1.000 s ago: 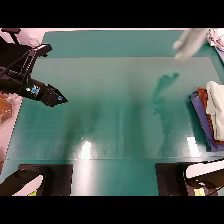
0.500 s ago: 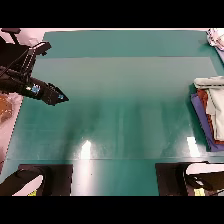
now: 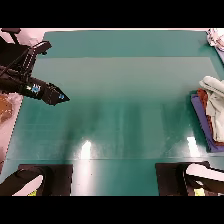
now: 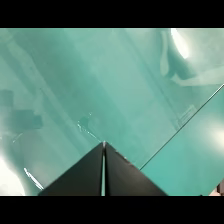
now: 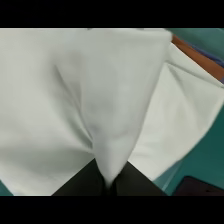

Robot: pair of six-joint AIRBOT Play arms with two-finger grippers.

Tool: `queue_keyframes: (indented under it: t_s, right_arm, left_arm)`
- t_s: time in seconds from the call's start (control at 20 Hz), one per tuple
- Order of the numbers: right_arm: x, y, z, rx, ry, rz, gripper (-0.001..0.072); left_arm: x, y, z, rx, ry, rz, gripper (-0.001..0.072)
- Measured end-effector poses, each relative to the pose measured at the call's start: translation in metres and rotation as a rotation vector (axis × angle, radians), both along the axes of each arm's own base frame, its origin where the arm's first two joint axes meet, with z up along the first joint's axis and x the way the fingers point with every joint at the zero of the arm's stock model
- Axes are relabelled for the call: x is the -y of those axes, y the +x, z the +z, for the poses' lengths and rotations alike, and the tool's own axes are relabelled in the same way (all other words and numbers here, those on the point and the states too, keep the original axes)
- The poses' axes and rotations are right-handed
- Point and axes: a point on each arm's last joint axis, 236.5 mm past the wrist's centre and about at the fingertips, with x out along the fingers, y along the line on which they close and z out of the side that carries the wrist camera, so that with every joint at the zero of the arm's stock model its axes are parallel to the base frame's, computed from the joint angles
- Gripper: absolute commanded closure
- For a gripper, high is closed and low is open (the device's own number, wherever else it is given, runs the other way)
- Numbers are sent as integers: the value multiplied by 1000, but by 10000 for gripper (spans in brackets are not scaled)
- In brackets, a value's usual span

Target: Fold the shirts.

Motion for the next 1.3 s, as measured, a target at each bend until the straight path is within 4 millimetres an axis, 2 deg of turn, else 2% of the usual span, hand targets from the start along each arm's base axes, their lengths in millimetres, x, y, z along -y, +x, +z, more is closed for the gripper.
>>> queue_keyframes:
  t_s: [0.2,0.35,0.6,0.75,0.8,0.85,0.9,0.95,1.1,1.2,1.25,1.3]
  right_arm:
    - [-5,-37,-25,-116,-14,-11,698]
    - [-6,-56,-47,-178,-29,-4,698]
    - [-13,-74,-89,-255,-2,13,698]
    - [-14,-77,-103,-266,-3,17,690]
    - [-13,-77,-105,-265,-5,19,605]
    - [-12,-77,-107,-265,-8,20,350]
    - [-12,-77,-108,-266,-10,20,52]
    - [-11,-76,-109,-261,-14,22,-8]
    - [-11,-75,-106,-257,-17,20,-8]
    - [-7,-71,-92,-225,-45,14,-3]
    - [-4,-65,-80,-191,-73,14,97]
    - [1,-53,-64,-134,-113,33,260]
  left_arm:
    - [1,-3,0,-11,-4,-10,683]
    - [2,-7,-1,-22,-4,-18,683]
    - [3,-9,0,-30,-10,-27,683]
    - [4,-10,0,-32,-12,-29,683]
    - [4,-10,0,-32,-13,-30,683]
    - [4,-10,0,-32,-13,-30,683]
    - [4,-10,0,-32,-13,-30,683]
    - [4,-10,0,-33,-14,-30,683]
    - [4,-10,0,-33,-15,-31,683]
    - [5,-10,1,-32,-16,-30,683]
    - [5,-10,1,-30,-17,-30,683]
    - [5,-9,1,-27,-20,-29,683]
